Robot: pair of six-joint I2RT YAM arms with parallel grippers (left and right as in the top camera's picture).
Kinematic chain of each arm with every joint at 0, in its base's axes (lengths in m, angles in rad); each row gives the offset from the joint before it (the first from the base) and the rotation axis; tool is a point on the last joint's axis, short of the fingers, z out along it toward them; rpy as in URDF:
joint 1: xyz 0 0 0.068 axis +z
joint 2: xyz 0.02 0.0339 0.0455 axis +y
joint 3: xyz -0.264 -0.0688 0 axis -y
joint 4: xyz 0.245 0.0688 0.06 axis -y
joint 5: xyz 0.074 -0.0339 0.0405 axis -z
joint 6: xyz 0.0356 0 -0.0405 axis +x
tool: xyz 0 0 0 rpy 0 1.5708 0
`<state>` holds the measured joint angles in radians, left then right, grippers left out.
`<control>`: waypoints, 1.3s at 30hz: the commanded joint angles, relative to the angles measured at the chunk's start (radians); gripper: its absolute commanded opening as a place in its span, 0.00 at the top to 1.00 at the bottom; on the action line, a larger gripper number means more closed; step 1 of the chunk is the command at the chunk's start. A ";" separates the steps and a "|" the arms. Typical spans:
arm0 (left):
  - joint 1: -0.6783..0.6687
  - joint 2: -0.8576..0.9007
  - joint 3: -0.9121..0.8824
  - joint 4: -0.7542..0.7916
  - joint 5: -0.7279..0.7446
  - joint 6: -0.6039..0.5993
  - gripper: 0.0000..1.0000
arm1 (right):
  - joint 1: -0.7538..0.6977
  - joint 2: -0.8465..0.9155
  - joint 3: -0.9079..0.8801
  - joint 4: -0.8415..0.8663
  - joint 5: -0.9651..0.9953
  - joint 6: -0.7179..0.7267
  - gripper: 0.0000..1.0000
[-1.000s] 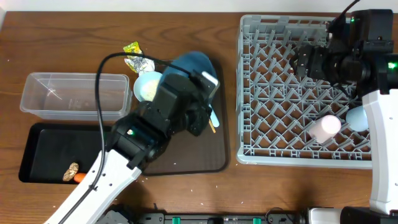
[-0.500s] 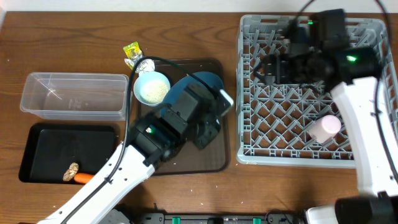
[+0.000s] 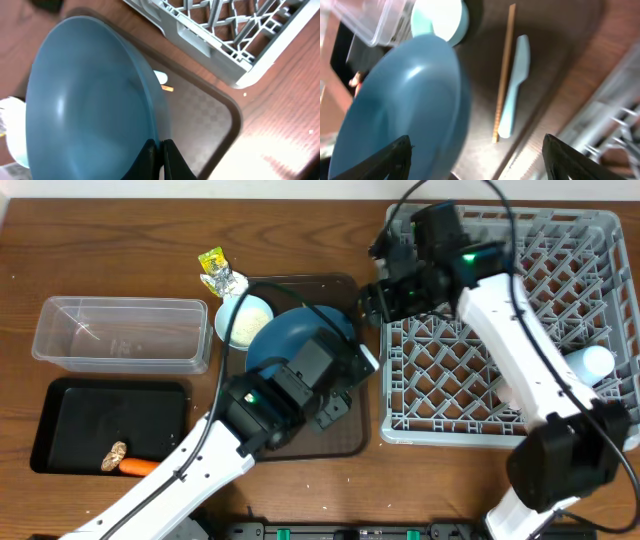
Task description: Sort waste into correct bins and load items into the dishwasher rack
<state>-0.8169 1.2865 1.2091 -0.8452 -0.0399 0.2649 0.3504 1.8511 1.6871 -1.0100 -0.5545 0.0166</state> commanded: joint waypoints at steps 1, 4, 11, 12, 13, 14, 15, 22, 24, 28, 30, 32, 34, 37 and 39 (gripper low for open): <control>-0.039 -0.008 0.020 0.005 -0.113 0.031 0.94 | 0.031 0.015 -0.005 0.006 -0.068 -0.032 0.26; -0.066 -0.008 0.020 0.015 -0.139 0.030 0.94 | 0.051 0.018 -0.005 0.008 -0.059 -0.015 0.33; -0.073 -0.008 0.020 0.016 -0.262 0.031 0.94 | 0.086 0.019 -0.006 0.004 0.002 0.030 0.59; -0.073 -0.008 0.020 0.016 -0.273 0.031 0.94 | 0.090 0.020 -0.006 0.003 0.031 0.053 0.61; -0.073 -0.008 0.020 0.018 -0.290 0.031 0.94 | 0.095 0.020 -0.006 0.003 0.060 0.079 0.60; -0.073 -0.008 0.020 0.020 -0.307 0.031 0.94 | 0.098 0.020 -0.006 0.003 0.074 0.091 0.60; -0.073 -0.008 0.020 0.024 -0.325 0.035 0.94 | 0.103 0.020 -0.006 0.004 0.085 0.096 0.65; -0.073 -0.008 0.020 0.072 -0.349 0.042 0.94 | 0.104 0.020 -0.006 0.032 0.087 0.111 0.93; -0.073 -0.008 0.020 0.092 -0.354 0.042 0.95 | 0.104 0.019 -0.006 0.051 0.085 0.110 0.99; -0.073 -0.008 0.020 0.102 -0.354 0.041 0.94 | 0.103 0.019 -0.006 0.086 0.083 0.102 0.99; -0.073 -0.008 0.020 0.091 -0.354 0.027 0.94 | 0.102 0.019 -0.006 0.082 0.083 0.102 0.99; -0.072 -0.007 0.020 0.063 -0.353 -0.021 0.94 | 0.102 0.019 -0.006 0.064 0.084 0.100 0.99; -0.065 -0.004 0.011 0.021 -0.354 -0.100 0.92 | 0.105 0.020 -0.006 0.036 0.084 0.098 0.99; -0.035 -0.003 -0.015 -0.015 -0.354 -0.234 0.89 | 0.117 0.020 -0.008 0.001 0.098 0.098 0.88; -0.008 -0.001 -0.019 -0.046 -0.354 -0.322 0.83 | 0.137 0.023 -0.017 -0.015 0.123 0.098 0.80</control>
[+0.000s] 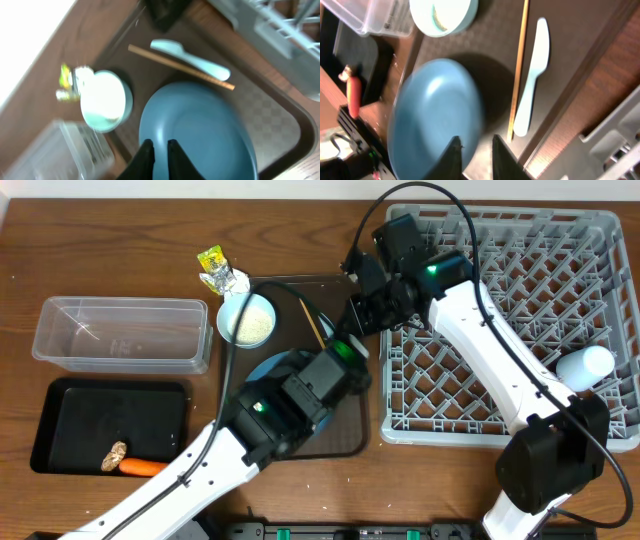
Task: Sort waste into correct bins and load items into the dishwasher rack
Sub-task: 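Lower the blue plate onto the middle tray with the left gripper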
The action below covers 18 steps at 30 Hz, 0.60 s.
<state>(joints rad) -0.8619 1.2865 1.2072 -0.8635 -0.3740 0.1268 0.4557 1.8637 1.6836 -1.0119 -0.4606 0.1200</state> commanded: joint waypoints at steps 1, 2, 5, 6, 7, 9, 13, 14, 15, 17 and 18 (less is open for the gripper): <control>0.051 -0.002 -0.018 -0.037 -0.020 -0.222 0.75 | 0.046 0.014 -0.020 -0.018 0.043 -0.005 0.77; 0.068 -0.004 -0.018 -0.041 -0.020 -0.260 0.70 | 0.058 0.017 -0.027 -0.020 0.045 -0.014 0.75; 0.115 -0.023 -0.016 -0.039 -0.019 -0.345 0.52 | 0.110 0.036 -0.054 -0.016 0.047 -0.085 0.64; 0.130 -0.032 -0.014 -0.039 -0.019 -0.372 0.48 | 0.124 0.043 -0.059 -0.016 0.051 -0.097 0.61; 0.146 -0.042 -0.013 -0.037 -0.019 -0.394 0.46 | 0.140 0.055 -0.062 -0.016 0.075 -0.099 0.59; 0.182 -0.068 -0.012 -0.037 -0.009 -0.421 0.44 | 0.164 0.080 -0.062 -0.011 0.148 -0.099 0.58; 0.258 -0.114 -0.012 -0.041 0.057 -0.422 0.44 | 0.200 0.141 -0.062 0.036 0.198 -0.130 0.59; 0.275 -0.123 -0.012 -0.045 0.069 -0.422 0.44 | 0.204 0.156 -0.062 0.042 0.209 -0.129 0.58; 0.296 -0.134 -0.012 -0.050 0.082 -0.426 0.44 | 0.206 0.174 -0.062 0.045 0.226 -0.129 0.57; 0.335 -0.152 -0.012 -0.064 0.102 -0.444 0.44 | 0.205 0.202 -0.062 0.043 0.244 -0.129 0.58; 0.350 -0.159 -0.012 -0.068 0.116 -0.443 0.44 | 0.203 0.213 -0.062 0.042 0.245 -0.132 0.60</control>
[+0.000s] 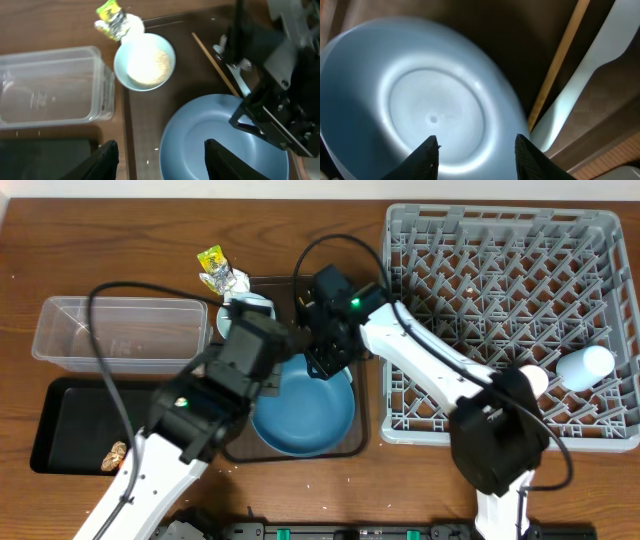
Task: Sort waste into correct bins and load items into the dishwasher rack
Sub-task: 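Lower the blue plate onto the middle tray with the left gripper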
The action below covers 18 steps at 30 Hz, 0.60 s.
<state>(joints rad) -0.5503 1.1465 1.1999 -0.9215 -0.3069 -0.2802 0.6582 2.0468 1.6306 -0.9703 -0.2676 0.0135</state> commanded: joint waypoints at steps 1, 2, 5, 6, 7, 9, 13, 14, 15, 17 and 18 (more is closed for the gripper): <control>0.058 -0.026 -0.005 -0.013 0.061 -0.036 0.44 | -0.002 0.041 -0.009 -0.003 0.051 -0.036 0.62; 0.068 -0.029 -0.005 -0.017 0.064 -0.036 0.44 | -0.003 0.049 -0.009 -0.003 0.052 -0.043 0.62; 0.097 -0.037 -0.005 -0.020 0.064 -0.036 0.44 | -0.002 0.065 -0.009 -0.001 0.055 -0.049 0.61; 0.101 -0.037 -0.005 -0.020 0.064 -0.036 0.44 | -0.003 0.069 -0.009 -0.001 0.055 -0.049 0.60; 0.103 -0.037 -0.005 -0.021 0.064 -0.036 0.44 | -0.003 0.073 -0.009 -0.001 0.064 -0.048 0.59; 0.103 -0.037 -0.005 -0.020 0.064 -0.036 0.44 | -0.005 0.074 -0.009 -0.001 0.104 -0.048 0.59; 0.103 -0.037 -0.005 -0.020 0.064 -0.035 0.43 | -0.005 0.065 0.000 -0.010 0.117 -0.079 0.58; 0.103 -0.037 -0.005 -0.020 0.064 -0.035 0.43 | -0.005 0.054 0.010 -0.016 0.110 -0.079 0.59; 0.103 -0.037 -0.005 -0.020 0.063 -0.035 0.43 | -0.005 0.039 0.020 -0.017 0.105 -0.078 0.59; 0.103 -0.037 -0.005 -0.020 0.064 -0.035 0.43 | -0.005 0.003 0.037 -0.015 0.112 -0.071 0.57; 0.103 -0.037 -0.005 -0.020 0.064 -0.035 0.43 | -0.007 -0.019 0.043 -0.012 0.123 -0.071 0.54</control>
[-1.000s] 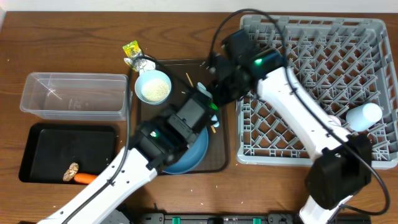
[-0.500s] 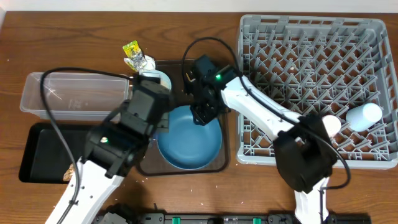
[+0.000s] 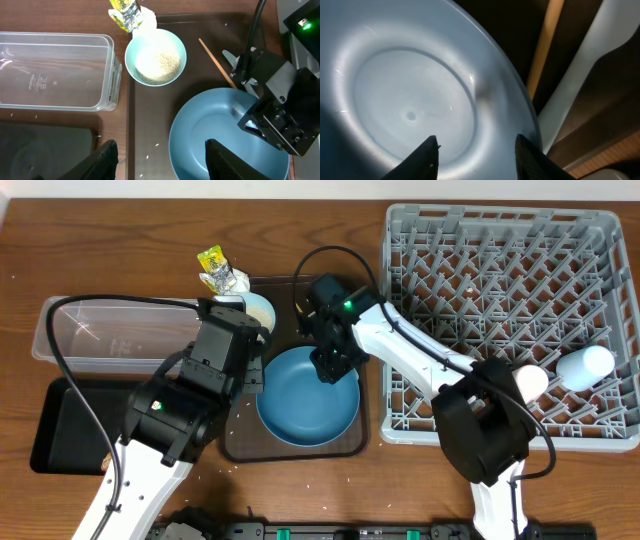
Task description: Sort waste into correct bins and load items into the dishwasher rack
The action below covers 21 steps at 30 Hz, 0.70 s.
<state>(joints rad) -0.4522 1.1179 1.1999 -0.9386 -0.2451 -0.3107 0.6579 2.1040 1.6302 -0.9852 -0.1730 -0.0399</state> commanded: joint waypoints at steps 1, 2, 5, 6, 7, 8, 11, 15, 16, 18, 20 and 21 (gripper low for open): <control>0.005 -0.008 -0.005 -0.003 0.002 -0.005 0.43 | -0.008 -0.097 0.043 0.009 0.045 -0.018 0.50; 0.005 -0.008 -0.005 -0.003 0.002 -0.005 0.42 | -0.010 -0.110 0.043 0.010 0.069 -0.018 0.49; 0.005 -0.008 -0.005 -0.003 0.002 -0.005 0.42 | -0.015 -0.110 0.041 0.001 0.145 -0.018 0.48; 0.005 -0.008 -0.005 -0.003 0.002 -0.005 0.42 | -0.017 -0.101 0.034 0.000 0.161 -0.019 0.48; 0.005 -0.008 -0.005 -0.003 0.002 -0.005 0.42 | -0.020 -0.092 0.022 0.003 0.170 -0.022 0.48; 0.005 -0.008 -0.005 -0.003 0.002 -0.005 0.39 | -0.023 -0.082 0.008 0.011 0.172 -0.022 0.48; 0.005 -0.008 -0.005 -0.003 0.002 -0.005 0.37 | -0.028 -0.043 -0.021 0.024 0.171 -0.022 0.50; 0.005 -0.008 -0.005 -0.004 -0.002 0.001 0.24 | -0.026 0.005 -0.031 0.028 0.164 -0.021 0.62; 0.005 -0.008 -0.005 -0.004 -0.003 0.002 0.21 | -0.026 0.010 -0.031 0.032 0.160 -0.021 0.63; 0.009 -0.009 -0.005 -0.002 -0.002 -0.008 0.06 | -0.026 0.016 -0.031 0.035 0.129 -0.022 0.67; 0.025 -0.009 -0.005 -0.002 -0.002 -0.045 0.02 | -0.027 0.016 -0.031 0.040 0.096 -0.022 0.72; 0.037 -0.009 -0.005 -0.003 -0.002 -0.058 0.02 | -0.026 0.016 -0.031 0.043 0.092 -0.021 0.75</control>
<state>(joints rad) -0.4419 1.1179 1.1999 -0.9386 -0.2401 -0.3271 0.6338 2.1216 1.5993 -0.9489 -0.0433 -0.0608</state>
